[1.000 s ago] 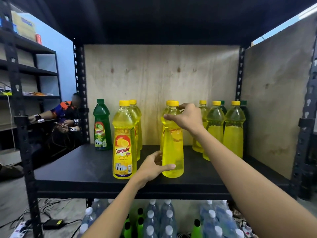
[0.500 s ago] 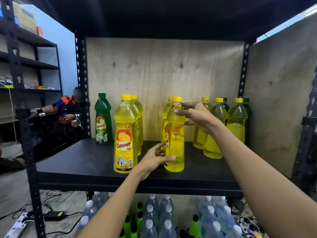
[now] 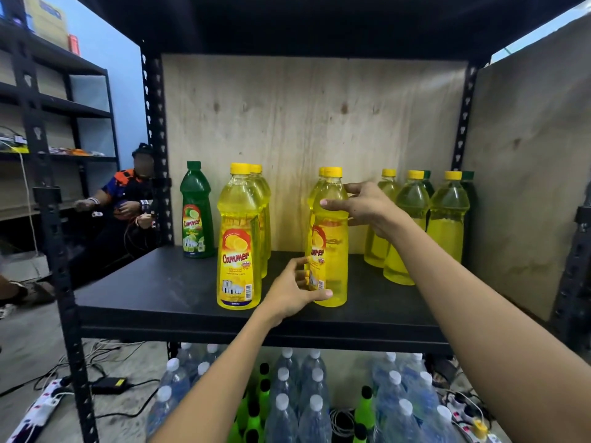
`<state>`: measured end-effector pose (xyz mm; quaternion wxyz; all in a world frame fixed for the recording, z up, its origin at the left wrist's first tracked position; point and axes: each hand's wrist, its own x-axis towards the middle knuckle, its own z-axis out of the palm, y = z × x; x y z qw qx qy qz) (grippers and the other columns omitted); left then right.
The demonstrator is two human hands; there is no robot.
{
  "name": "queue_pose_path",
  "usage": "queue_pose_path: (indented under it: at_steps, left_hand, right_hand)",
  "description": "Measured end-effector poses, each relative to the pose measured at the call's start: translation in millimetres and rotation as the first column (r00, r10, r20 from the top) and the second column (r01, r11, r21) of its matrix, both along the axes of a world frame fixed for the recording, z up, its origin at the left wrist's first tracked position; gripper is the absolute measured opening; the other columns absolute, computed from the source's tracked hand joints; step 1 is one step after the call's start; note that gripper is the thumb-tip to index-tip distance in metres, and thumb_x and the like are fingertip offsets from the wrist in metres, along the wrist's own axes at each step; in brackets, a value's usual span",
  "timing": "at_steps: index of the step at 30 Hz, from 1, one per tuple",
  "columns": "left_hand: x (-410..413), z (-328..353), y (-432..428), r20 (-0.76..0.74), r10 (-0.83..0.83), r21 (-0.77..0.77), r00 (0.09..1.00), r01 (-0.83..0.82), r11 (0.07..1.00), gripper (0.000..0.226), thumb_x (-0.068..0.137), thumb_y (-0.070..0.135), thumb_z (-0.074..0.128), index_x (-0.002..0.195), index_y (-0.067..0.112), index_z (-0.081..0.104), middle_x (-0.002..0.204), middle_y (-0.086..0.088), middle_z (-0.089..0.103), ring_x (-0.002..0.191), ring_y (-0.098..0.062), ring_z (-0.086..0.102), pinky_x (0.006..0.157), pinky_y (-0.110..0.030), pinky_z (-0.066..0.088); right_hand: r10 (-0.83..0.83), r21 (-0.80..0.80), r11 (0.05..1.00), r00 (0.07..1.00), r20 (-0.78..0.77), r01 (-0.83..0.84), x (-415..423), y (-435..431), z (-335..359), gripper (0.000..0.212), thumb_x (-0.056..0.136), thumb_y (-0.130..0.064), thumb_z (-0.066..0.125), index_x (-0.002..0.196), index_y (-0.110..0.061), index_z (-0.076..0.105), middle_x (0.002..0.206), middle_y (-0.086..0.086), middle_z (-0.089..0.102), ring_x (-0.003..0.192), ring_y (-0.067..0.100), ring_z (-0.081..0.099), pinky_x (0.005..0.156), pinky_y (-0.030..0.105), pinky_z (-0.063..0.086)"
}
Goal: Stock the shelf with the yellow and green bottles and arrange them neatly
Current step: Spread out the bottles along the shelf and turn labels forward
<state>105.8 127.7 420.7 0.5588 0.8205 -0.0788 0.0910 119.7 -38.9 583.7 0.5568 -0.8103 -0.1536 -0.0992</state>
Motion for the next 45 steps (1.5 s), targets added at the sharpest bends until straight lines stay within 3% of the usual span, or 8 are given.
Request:
queue_pose_path:
  at_steps: [5,8,14,19,25,32,41,45]
  left_hand:
    - [-5.8,0.8,-5.1,0.064,0.086,0.108,0.994,-0.093,0.99,0.099,0.06,0.047,0.09,0.14,0.03,0.033,0.124,0.006,0.059,0.109,-0.011,0.061,0.097,-0.035,0.053]
    - [-7.0,1.8,-9.5,0.05,0.053,0.208,0.997,-0.062,0.976,0.109,0.059,0.05,0.09,0.146,0.028,0.028,0.133,0.007,0.056,0.121,-0.013,0.056,0.104,-0.036,0.047]
    - [-22.7,-7.0,-16.3,0.148,0.287,0.287,0.946,-0.319,0.903,0.106,0.053,0.068,0.083,0.136,0.026,0.032,0.133,0.002,0.052,0.122,-0.018,0.055,0.099,-0.038,0.049]
    - [-29.3,-11.9,-20.7,0.21,0.376,0.428,0.903,-0.43,0.795,0.109,0.053,0.085,0.067,0.137,0.021,0.041,0.135,-0.004,0.049,0.126,-0.022,0.049,0.102,-0.038,0.044]
    - [-33.9,-12.8,-21.5,0.249,0.403,0.355,0.881,-0.47,0.808,0.098,0.049,0.083,0.072,0.123,0.023,0.049,0.119,0.003,0.064,0.108,-0.017,0.064,0.087,-0.035,0.055]
    - [-44.9,-10.9,-21.3,0.306,0.373,0.325,0.876,-0.465,0.824,0.089,0.052,0.08,0.075,0.117,0.023,0.056,0.106,0.009,0.071,0.096,-0.011,0.069,0.078,-0.026,0.053]
    - [-49.3,-4.4,-25.9,0.248,0.363,0.337,0.898,-0.432,0.837,0.095,0.05,0.08,0.075,0.12,0.02,0.054,0.11,0.004,0.07,0.1,-0.016,0.068,0.085,-0.036,0.058]
    - [-52.1,-3.6,-25.3,0.229,0.343,0.339,0.911,-0.405,0.849,0.092,0.052,0.078,0.077,0.12,0.021,0.053,0.111,0.006,0.069,0.101,-0.014,0.068,0.086,-0.034,0.057]
  right_hand:
    - [0.067,-0.024,0.997,0.997,-0.032,-0.068,-2.9,-8.5,6.1,0.049,0.079,-0.023,0.08,0.121,-0.011,0.058,0.096,0.0,0.07,0.089,0.016,0.07,0.079,0.036,0.059]
    - [0.135,-0.02,0.99,0.989,-0.061,-0.136,-3.0,-12.5,8.5,0.038,0.083,-0.019,0.077,0.116,-0.016,0.059,0.102,0.004,0.073,0.095,0.018,0.071,0.084,0.036,0.057]
    - [0.318,0.084,0.948,0.937,-0.147,-0.308,4.6,-18.1,6.5,0.047,0.087,-0.012,0.07,0.132,-0.007,0.057,0.122,0.009,0.07,0.112,0.025,0.067,0.098,0.042,0.052]
    - [0.408,0.2,0.906,0.896,-0.176,-0.373,6.1,-18.1,0.4,0.048,0.091,-0.011,0.065,0.138,-0.009,0.052,0.127,0.01,0.067,0.119,0.027,0.063,0.087,0.034,0.056]
    - [0.211,-0.053,0.975,0.97,-0.119,-0.218,-6.3,-6.8,-19.6,0.1,0.073,-0.016,0.084,0.153,-0.024,0.026,0.132,0.007,0.06,0.116,0.026,0.061,0.101,0.049,0.05]
    - [0.166,-0.071,0.982,0.981,-0.103,-0.174,-9.0,-5.2,-21.2,0.095,0.074,-0.016,0.083,0.152,-0.018,0.029,0.128,0.008,0.064,0.115,0.026,0.063,0.1,0.049,0.051]
    - [0.174,-0.034,0.984,0.98,-0.098,-0.177,-21.3,-2.5,-22.4,0.083,0.083,-0.009,0.074,0.151,-0.021,0.028,0.126,0.005,0.061,0.117,0.024,0.06,0.101,0.044,0.05]
    - [0.184,-0.01,0.983,0.979,-0.085,-0.186,-26.0,-0.2,-23.1,0.078,0.085,-0.008,0.073,0.149,-0.021,0.032,0.127,0.007,0.062,0.115,0.023,0.061,0.087,0.033,0.053]
